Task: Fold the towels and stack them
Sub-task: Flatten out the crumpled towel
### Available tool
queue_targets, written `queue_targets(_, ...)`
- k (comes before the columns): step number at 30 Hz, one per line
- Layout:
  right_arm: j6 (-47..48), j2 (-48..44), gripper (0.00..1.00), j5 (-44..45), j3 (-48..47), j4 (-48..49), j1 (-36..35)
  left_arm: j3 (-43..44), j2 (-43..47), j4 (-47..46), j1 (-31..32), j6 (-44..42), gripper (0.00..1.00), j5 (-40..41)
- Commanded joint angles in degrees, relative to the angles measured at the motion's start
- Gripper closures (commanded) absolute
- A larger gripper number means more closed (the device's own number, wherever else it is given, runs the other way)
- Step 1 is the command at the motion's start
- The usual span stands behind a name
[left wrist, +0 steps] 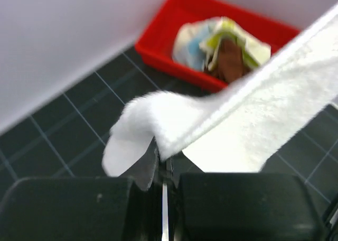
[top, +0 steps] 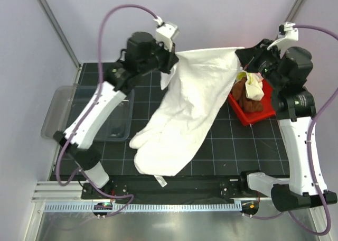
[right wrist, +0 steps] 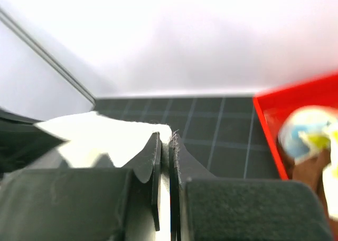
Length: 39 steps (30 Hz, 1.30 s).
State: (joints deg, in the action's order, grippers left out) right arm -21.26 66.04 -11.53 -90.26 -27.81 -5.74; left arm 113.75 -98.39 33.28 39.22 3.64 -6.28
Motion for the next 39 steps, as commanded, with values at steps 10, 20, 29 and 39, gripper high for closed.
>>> queue_targets(10, 1.3, -18.5, 0.99, -3.5, 4.9, 7.0, 0.3, -5.1, 20.9, 16.1, 3.9, 4.7, 1.0, -3.6)
queue_targets(20, -0.7, -10.7, 0.99, 20.7, 19.7, -9.8, 0.3, -16.7, -0.8, 7.3, 3.9, 9.7, 1.0, -17.0)
queue_targets(29, 0.7, -1.0, 0.99, 24.3, 23.5, -9.6, 0.4, -7.1, -22.5, 6.0, 0.8, 9.3, 0.69, -19.2)
queue_targets(39, 0.3, -0.5, 0.99, 22.8, 23.6, -7.2, 0.6, -17.1, -12.0, 4.9, -1.3, 9.8, 0.31, -17.1)
